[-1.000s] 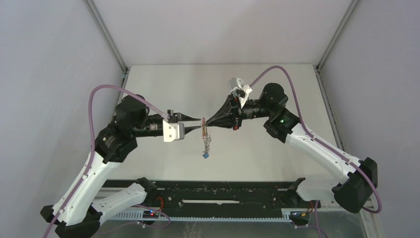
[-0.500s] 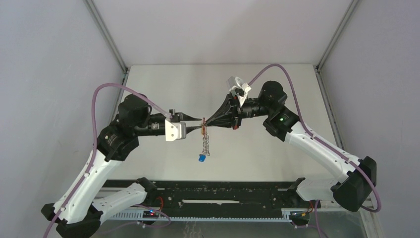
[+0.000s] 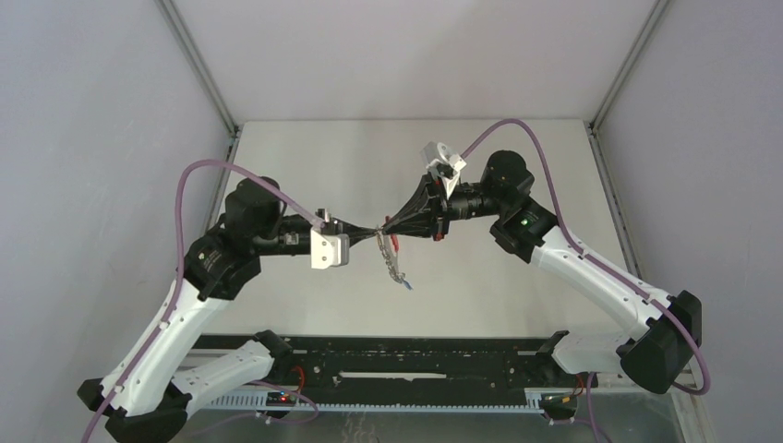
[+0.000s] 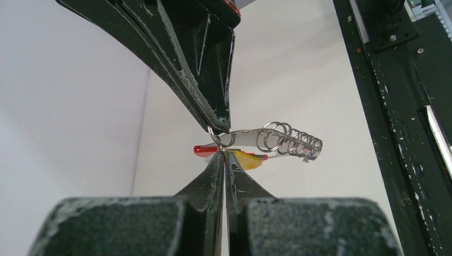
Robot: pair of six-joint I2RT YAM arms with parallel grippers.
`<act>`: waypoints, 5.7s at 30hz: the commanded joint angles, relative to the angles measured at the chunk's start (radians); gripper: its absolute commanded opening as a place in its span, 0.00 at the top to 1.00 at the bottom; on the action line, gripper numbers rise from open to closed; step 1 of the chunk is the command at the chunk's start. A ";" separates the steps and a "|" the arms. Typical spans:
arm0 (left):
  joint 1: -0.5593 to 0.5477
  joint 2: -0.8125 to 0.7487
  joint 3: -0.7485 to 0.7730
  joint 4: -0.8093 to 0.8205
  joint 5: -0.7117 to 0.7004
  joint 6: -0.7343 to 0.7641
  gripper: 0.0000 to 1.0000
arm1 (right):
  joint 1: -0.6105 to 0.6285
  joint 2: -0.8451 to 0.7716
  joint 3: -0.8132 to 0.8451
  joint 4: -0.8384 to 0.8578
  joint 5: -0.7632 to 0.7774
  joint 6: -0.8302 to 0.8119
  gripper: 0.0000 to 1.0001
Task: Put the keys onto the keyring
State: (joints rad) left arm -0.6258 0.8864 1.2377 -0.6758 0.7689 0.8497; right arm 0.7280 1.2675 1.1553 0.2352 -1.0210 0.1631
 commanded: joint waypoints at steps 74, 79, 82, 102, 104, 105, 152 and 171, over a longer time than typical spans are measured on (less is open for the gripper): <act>0.021 0.080 0.076 -0.079 -0.057 -0.301 1.00 | 0.021 0.134 0.490 -0.853 0.179 -0.387 0.47; 0.020 0.105 0.112 -0.107 -0.054 -0.305 1.00 | 0.060 0.217 0.658 -1.106 0.261 -0.532 0.55; 0.020 0.110 0.119 -0.110 -0.043 -0.317 1.00 | 0.073 0.239 0.699 -1.150 0.263 -0.562 0.57; 0.021 0.110 0.120 -0.104 -0.031 -0.325 1.00 | 0.137 0.329 0.759 -1.163 0.264 -0.593 0.86; 0.021 0.107 0.119 -0.103 -0.032 -0.322 1.00 | 0.137 0.331 0.762 -1.169 0.265 -0.596 0.97; 0.021 0.105 0.118 -0.103 -0.033 -0.320 1.00 | 0.137 0.332 0.763 -1.172 0.268 -0.597 1.00; 0.020 0.002 0.003 -0.008 -0.036 -0.147 0.80 | 0.028 -0.013 0.029 0.066 0.083 0.119 1.00; -0.051 -0.051 -0.075 0.003 -0.115 -0.009 0.96 | 0.054 0.000 -0.010 0.152 0.154 0.173 1.00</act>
State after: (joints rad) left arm -0.6662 0.8413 1.1721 -0.6983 0.6788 0.7963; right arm 0.7696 1.2716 1.1507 0.2974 -0.8978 0.3031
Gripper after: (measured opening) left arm 0.047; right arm 0.006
